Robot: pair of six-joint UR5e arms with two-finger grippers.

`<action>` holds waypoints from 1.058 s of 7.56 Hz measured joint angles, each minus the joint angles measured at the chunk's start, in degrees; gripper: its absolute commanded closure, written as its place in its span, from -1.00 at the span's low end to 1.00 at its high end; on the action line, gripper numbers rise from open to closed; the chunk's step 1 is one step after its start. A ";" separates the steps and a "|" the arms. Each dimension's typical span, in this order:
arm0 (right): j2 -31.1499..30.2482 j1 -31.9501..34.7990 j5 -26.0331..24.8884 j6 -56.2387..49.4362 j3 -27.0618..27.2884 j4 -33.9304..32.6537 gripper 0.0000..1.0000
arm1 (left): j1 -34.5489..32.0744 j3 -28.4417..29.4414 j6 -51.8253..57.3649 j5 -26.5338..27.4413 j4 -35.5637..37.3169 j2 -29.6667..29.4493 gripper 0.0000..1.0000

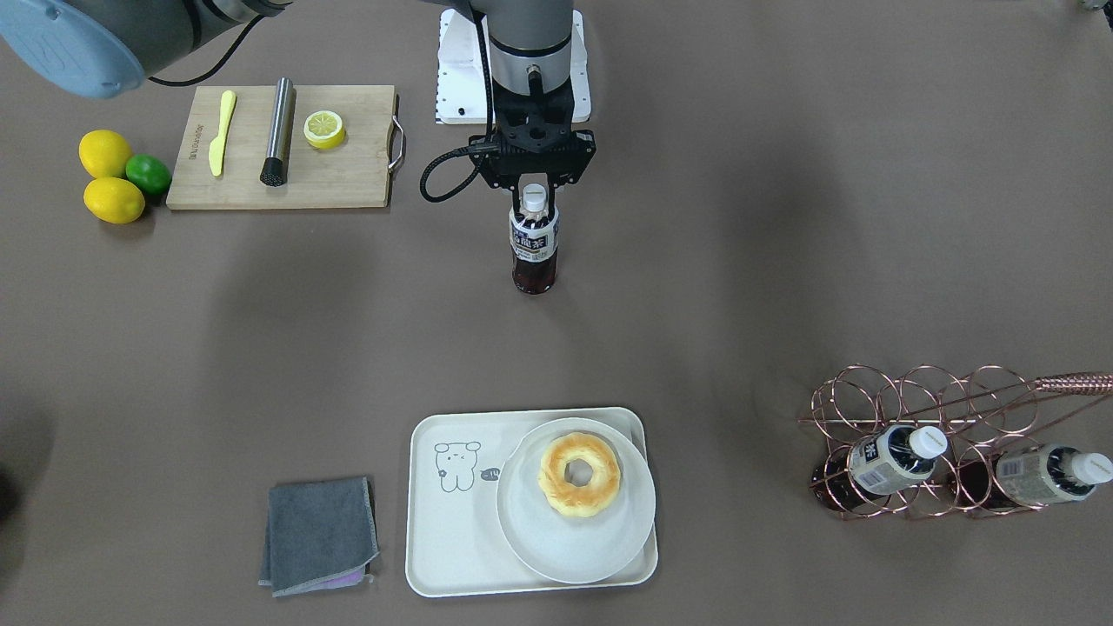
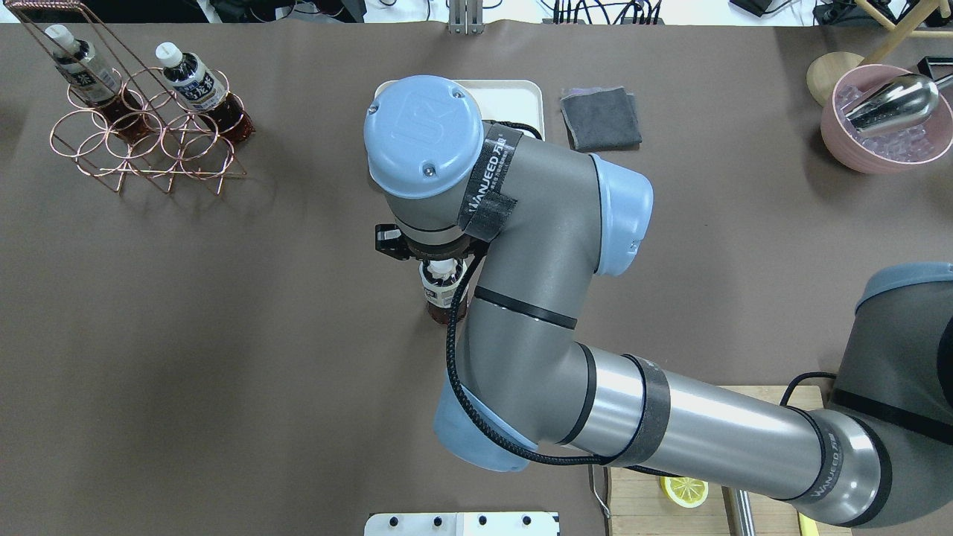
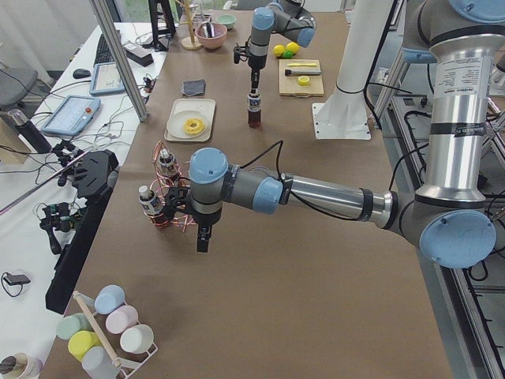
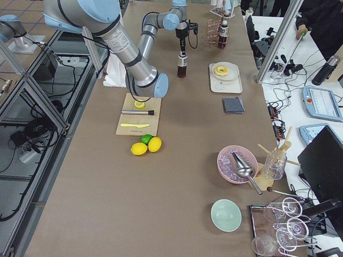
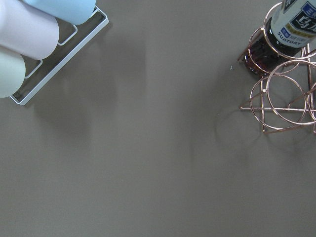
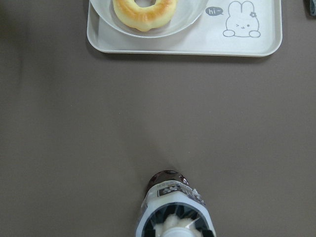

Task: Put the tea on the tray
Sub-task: 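Close the right gripper on the tea bottle cap, then lift the bottle with the right gripper and carry it onto the tray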

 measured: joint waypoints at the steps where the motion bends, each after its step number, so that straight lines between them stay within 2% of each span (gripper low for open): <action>1: 0.12 0.14 0.02 -0.14 0.11 -0.05 1.00 | 0.03 0.08 -0.01 -0.01 0.11 -0.10 -0.96; 3: 1.28 2.49 1.22 -0.72 0.36 -0.36 1.00 | 0.07 0.64 -0.02 0.04 0.32 -0.98 -0.96; 6: 3.52 11.90 10.19 -5.35 -1.43 -0.61 1.00 | 0.08 1.07 -0.41 -0.02 0.59 -2.19 -0.96; 8: 6.45 18.16 14.09 -12.77 -9.72 -0.27 1.00 | 0.09 1.27 -0.69 -0.02 0.61 -3.00 -0.96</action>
